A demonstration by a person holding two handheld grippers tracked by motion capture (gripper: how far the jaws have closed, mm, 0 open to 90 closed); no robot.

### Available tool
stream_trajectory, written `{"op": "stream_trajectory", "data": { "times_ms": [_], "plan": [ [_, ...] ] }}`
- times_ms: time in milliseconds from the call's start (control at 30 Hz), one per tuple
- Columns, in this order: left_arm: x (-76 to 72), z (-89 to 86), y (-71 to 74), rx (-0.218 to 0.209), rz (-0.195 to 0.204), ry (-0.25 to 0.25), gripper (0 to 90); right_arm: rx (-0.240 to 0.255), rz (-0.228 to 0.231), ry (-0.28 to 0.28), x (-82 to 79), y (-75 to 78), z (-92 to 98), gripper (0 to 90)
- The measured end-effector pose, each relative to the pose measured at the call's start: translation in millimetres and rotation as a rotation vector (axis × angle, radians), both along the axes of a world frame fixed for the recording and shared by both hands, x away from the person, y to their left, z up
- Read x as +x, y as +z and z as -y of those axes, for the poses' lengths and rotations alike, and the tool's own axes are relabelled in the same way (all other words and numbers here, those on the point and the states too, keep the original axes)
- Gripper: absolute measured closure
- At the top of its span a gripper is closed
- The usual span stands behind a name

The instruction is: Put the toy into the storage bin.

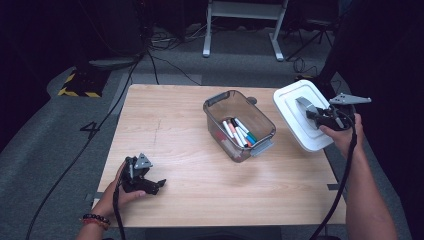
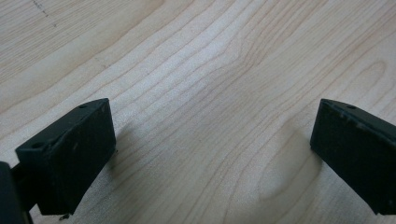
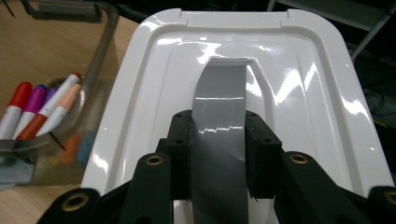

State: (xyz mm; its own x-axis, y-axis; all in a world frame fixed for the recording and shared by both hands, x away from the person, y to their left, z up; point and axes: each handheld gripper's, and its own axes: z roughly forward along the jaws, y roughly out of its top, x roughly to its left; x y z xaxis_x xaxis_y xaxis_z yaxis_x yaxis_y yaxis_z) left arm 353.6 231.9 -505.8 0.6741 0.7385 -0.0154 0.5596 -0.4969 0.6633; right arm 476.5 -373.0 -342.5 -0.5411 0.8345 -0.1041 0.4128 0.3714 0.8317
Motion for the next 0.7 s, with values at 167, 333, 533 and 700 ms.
{"op": "stream_trajectory", "data": {
  "times_ms": [167,333,533,700],
  "plan": [
    [0.1,-0.1,0.1,0.002,0.0,-0.001,0.4,0.003,0.009,0.045,-0.1,14.3,-18.7,68.1],
    [0.2,-0.3,0.2,0.006,0.004,-0.003,0.4,0.006,0.007,0.089,3.7,22.5,-41.6,68.1],
    [0.0,0.0,0.0,0.0,0.0,0.0,0.4,-0.007,-0.017,0.147,9.3,25.9,-75.7,68.1],
    [-0.2,-0.1,0.1,0.001,0.0,0.0,0.4,-0.02,-0.033,0.207,12.5,26.3,-108.8,68.1]
  ]
}}
